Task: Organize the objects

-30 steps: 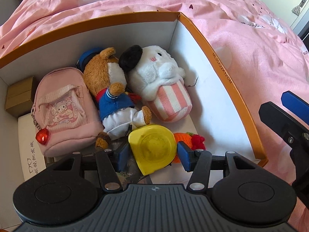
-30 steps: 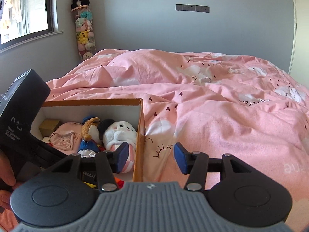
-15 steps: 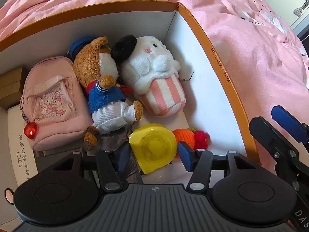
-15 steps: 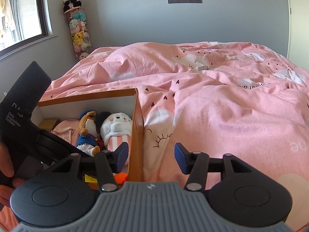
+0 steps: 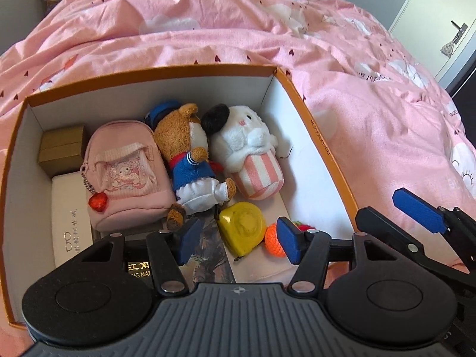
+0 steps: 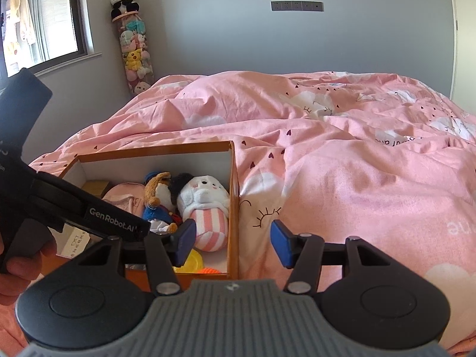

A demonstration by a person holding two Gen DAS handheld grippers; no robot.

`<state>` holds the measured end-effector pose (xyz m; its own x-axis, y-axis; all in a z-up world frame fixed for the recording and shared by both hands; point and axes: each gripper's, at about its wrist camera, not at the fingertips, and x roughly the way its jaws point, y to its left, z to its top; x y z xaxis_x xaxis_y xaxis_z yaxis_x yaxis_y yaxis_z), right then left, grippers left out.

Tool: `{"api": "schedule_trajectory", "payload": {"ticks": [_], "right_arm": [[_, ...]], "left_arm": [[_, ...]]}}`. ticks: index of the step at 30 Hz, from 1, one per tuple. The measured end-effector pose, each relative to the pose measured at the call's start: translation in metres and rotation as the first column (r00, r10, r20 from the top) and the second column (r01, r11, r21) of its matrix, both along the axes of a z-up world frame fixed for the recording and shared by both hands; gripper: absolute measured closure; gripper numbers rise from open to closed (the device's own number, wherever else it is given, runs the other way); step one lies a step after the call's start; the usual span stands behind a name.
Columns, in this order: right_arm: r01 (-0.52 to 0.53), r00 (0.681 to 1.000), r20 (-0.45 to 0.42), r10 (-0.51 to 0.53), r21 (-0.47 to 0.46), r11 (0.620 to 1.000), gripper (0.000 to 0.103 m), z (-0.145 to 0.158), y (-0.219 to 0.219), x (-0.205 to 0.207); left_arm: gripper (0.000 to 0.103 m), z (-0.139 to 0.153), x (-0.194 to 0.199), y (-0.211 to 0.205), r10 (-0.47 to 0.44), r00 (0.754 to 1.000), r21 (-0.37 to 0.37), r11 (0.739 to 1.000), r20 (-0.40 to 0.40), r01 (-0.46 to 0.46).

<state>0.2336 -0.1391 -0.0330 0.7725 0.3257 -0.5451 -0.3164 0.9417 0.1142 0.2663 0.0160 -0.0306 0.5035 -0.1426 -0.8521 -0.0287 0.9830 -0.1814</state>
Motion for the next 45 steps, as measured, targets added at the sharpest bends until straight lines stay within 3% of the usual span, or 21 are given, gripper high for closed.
{"api": "schedule_trajectory", "payload": {"ticks": [4, 9, 13, 16, 21, 26, 29, 38, 45], "right_arm": [[-0.025, 1.0, 0.016, 0.025, 0.001, 1.0, 0.043, 0.008, 0.006, -0.013], [-0.056, 0.998, 0.043, 0.056, -0.001, 0.998, 0.039, 0.021, 0.016, -0.029], [-0.068, 0.995, 0.07, 0.067, 0.007, 0.998, 0.037, 0.033, 0.022, -0.044], [-0.079, 0.994, 0.083, 0.078, 0.011, 0.997, 0.037, 0.04, 0.026, -0.056], [-0.089, 0.988, 0.127, 0.087, 0.013, 0.996, 0.032, 0.052, 0.031, -0.076], [-0.094, 0.978, 0.191, 0.083, 0.049, 0.994, 0.024, 0.062, 0.034, -0.095], [-0.091, 0.974, 0.211, 0.077, 0.058, 0.994, 0.02, 0.065, 0.036, -0.103], [-0.074, 0.968, 0.243, 0.064, 0.034, 0.997, 0.011, 0.058, 0.041, -0.119], [-0.063, 0.972, 0.229, 0.057, 0.022, 0.998, 0.007, 0.041, 0.046, -0.12]], "left_arm": [[0.035, 0.019, -0.026, 0.003, 0.035, 0.992, 0.009, 0.999, 0.122, -0.037], [0.035, 0.043, -0.064, 0.011, 0.088, 0.959, 0.015, 0.995, 0.268, -0.096], [0.032, 0.058, -0.093, 0.014, 0.118, 0.919, 0.034, 0.989, 0.377, -0.141], [0.023, 0.067, -0.113, 0.015, 0.114, 0.887, 0.066, 0.985, 0.448, -0.16], [0.018, 0.078, -0.14, 0.016, 0.121, 0.837, 0.103, 0.973, 0.534, -0.207], [0.007, 0.08, -0.164, 0.022, 0.151, 0.779, 0.132, 0.949, 0.608, -0.286], [0.007, 0.078, -0.172, 0.023, 0.158, 0.756, 0.165, 0.928, 0.635, -0.333], [0.007, 0.061, -0.18, 0.023, 0.157, 0.77, 0.209, 0.911, 0.619, -0.355], [0.007, 0.041, -0.184, 0.027, 0.202, 0.791, 0.167, 0.919, 0.578, -0.357]]}}
